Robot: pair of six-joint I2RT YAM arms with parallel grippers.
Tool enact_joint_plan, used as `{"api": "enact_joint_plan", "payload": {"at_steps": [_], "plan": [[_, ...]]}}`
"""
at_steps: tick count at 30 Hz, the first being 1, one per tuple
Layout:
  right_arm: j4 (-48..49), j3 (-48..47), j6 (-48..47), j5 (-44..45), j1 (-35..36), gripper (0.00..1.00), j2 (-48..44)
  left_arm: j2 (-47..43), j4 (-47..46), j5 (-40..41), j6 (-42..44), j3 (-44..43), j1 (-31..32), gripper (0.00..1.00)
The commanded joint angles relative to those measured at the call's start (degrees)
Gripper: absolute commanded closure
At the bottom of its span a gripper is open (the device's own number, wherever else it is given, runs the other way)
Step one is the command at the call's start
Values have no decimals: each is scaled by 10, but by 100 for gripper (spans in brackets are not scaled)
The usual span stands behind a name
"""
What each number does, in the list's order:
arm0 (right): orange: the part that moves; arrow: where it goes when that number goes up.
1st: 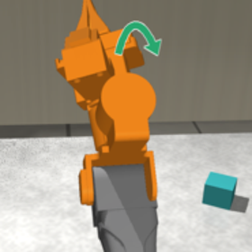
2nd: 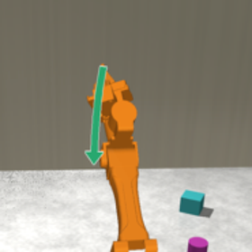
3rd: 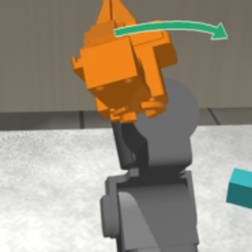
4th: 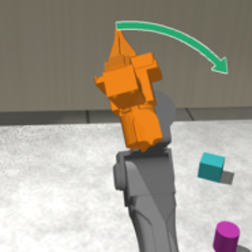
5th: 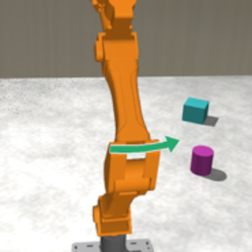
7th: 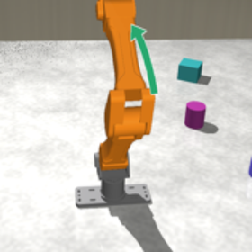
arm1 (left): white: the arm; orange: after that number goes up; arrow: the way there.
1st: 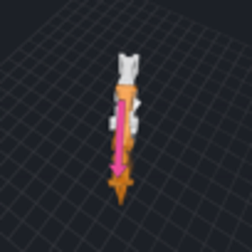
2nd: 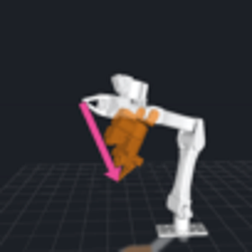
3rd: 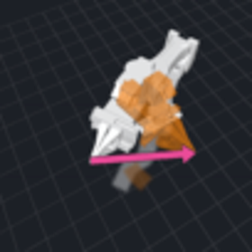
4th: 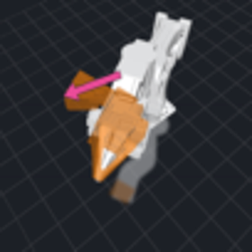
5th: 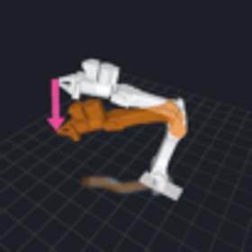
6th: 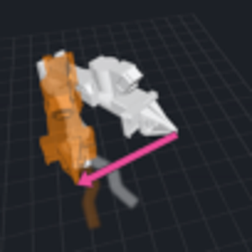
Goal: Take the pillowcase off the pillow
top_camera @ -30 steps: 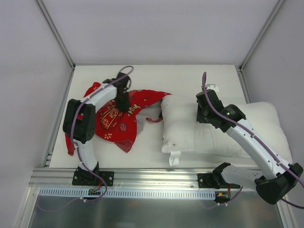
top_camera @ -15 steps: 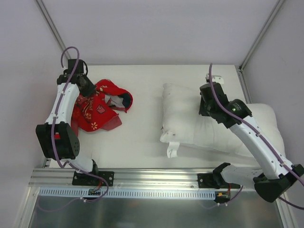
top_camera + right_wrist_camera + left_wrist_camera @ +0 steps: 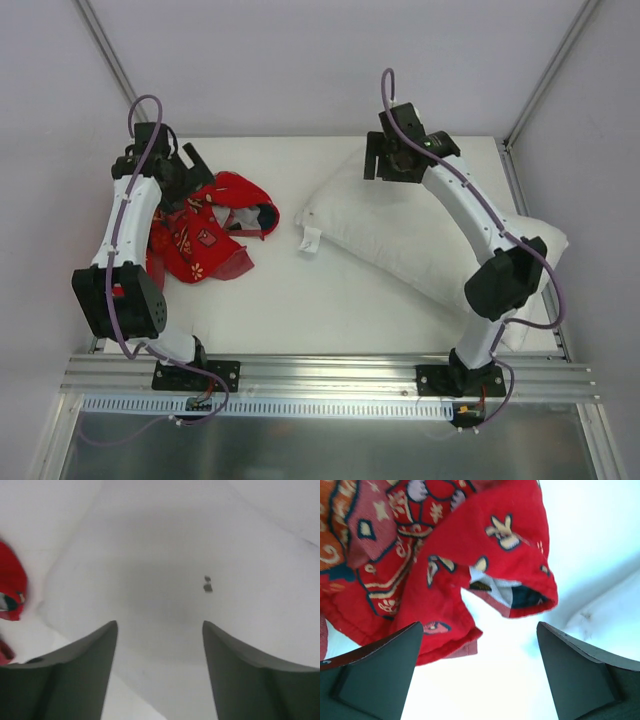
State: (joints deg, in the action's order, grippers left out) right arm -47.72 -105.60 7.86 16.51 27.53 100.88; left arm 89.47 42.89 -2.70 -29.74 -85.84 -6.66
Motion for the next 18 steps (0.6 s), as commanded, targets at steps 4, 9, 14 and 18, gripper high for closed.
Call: {"api": "enact_joint_plan", "payload": {"at_steps": [4,9,14,18], "plan": [[-18,-41,-22,-22,3,11,-16,-84,23,-71,49,48,14,1],[-2,43,-21,15,0,10,-115,-148,30,-77,40,75,57,1],[2,160,-26,88,-1,0,-241,-211,32,-92,49,70,116,1],[2,249,-29,142,0,4,-335,-250,34,-106,64,74,127,1]]}}
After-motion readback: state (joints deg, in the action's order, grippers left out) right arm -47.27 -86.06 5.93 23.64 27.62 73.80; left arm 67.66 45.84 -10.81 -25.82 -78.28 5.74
